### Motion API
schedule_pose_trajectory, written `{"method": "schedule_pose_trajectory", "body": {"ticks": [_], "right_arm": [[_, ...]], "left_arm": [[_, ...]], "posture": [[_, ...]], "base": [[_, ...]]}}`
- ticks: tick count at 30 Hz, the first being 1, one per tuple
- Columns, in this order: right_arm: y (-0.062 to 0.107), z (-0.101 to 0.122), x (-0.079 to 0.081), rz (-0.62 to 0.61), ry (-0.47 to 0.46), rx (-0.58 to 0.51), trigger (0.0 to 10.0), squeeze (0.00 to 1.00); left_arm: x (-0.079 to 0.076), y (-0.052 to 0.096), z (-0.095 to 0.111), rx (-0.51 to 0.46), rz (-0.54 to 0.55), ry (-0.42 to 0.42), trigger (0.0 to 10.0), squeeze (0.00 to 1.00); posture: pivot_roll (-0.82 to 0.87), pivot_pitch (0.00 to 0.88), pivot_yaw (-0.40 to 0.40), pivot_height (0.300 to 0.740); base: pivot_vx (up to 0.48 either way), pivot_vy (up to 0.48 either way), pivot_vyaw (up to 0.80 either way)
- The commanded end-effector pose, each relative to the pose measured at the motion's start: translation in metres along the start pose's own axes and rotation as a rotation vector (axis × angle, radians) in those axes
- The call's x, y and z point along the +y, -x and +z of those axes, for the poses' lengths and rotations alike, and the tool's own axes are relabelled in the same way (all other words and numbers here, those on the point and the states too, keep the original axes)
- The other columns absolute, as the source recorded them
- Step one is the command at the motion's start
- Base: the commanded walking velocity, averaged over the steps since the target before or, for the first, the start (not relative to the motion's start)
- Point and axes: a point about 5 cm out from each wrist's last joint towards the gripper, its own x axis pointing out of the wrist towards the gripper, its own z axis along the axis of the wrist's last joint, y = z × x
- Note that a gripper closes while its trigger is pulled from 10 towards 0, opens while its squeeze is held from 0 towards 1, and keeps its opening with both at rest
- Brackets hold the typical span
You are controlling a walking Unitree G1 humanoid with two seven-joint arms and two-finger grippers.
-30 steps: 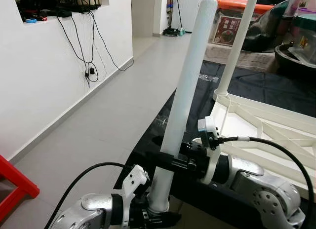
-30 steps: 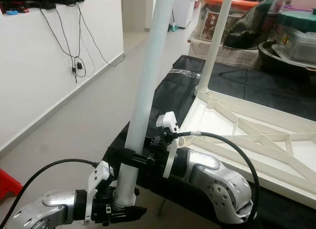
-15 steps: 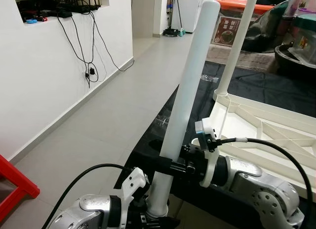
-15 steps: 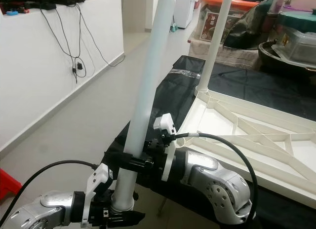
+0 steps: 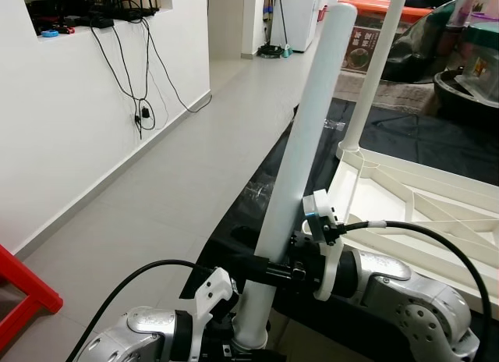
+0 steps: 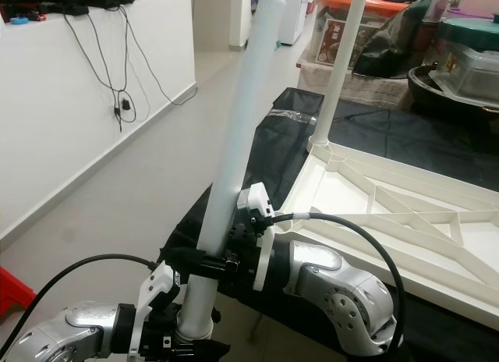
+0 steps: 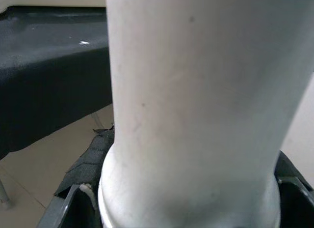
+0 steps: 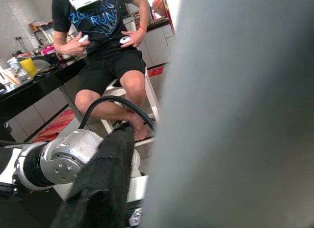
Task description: Building children table
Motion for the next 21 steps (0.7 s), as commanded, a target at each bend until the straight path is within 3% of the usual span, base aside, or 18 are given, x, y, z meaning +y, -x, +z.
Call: {"method": "schedule_pose_trajectory", "body": {"ticks": [1, 15, 16, 18, 19, 21], "right_arm": [[-0.0040, 0.0024, 0.0093, 0.067, 0.009, 0.002, 0.0, 0.00], [-0.0039, 0.0016, 0.0094, 0.066, 0.010, 0.000, 0.0, 0.00], [-0.0035, 0.0017, 0.0089, 0.061, 0.011, -0.002, 0.0, 0.00], [-0.0032, 0.0019, 0.0086, 0.058, 0.012, -0.004, 0.0, 0.00], [-0.0026, 0.0024, 0.0081, 0.054, 0.013, -0.006, 0.0, 0.00], [-0.0005, 0.0040, 0.0065, 0.040, 0.016, -0.014, 0.0, 0.00]], "left_arm": [[0.0034, 0.0024, -0.0033, 0.029, 0.012, 0.010, 10.0, 0.00], [0.0091, 0.0054, -0.0058, 0.060, 0.032, 0.036, 10.0, 0.00], [0.0095, 0.0052, -0.0058, 0.060, 0.036, 0.039, 10.0, 0.05], [0.0097, 0.0050, -0.0057, 0.059, 0.037, 0.040, 10.0, 0.05], [0.0100, 0.0050, -0.0049, 0.048, 0.039, 0.047, 10.0, 1.00], [0.0102, 0.0049, -0.0035, 0.032, 0.041, 0.051, 10.0, 1.00]], "posture": [[0.13, 0.000, -0.051, 0.740], [0.13, 0.000, -0.047, 0.740], [0.13, 0.000, -0.047, 0.740], [0.13, 0.000, -0.047, 0.740], [0.13, 0.000, -0.046, 0.740], [0.13, 0.000, -0.047, 0.740]], "base": [[0.000, 0.000, 0.00], [0.000, 0.000, 0.00], [0.000, 0.000, 0.00], [0.000, 0.000, 0.00], [0.000, 0.000, 0.00], [0.000, 0.000, 0.00]]}}
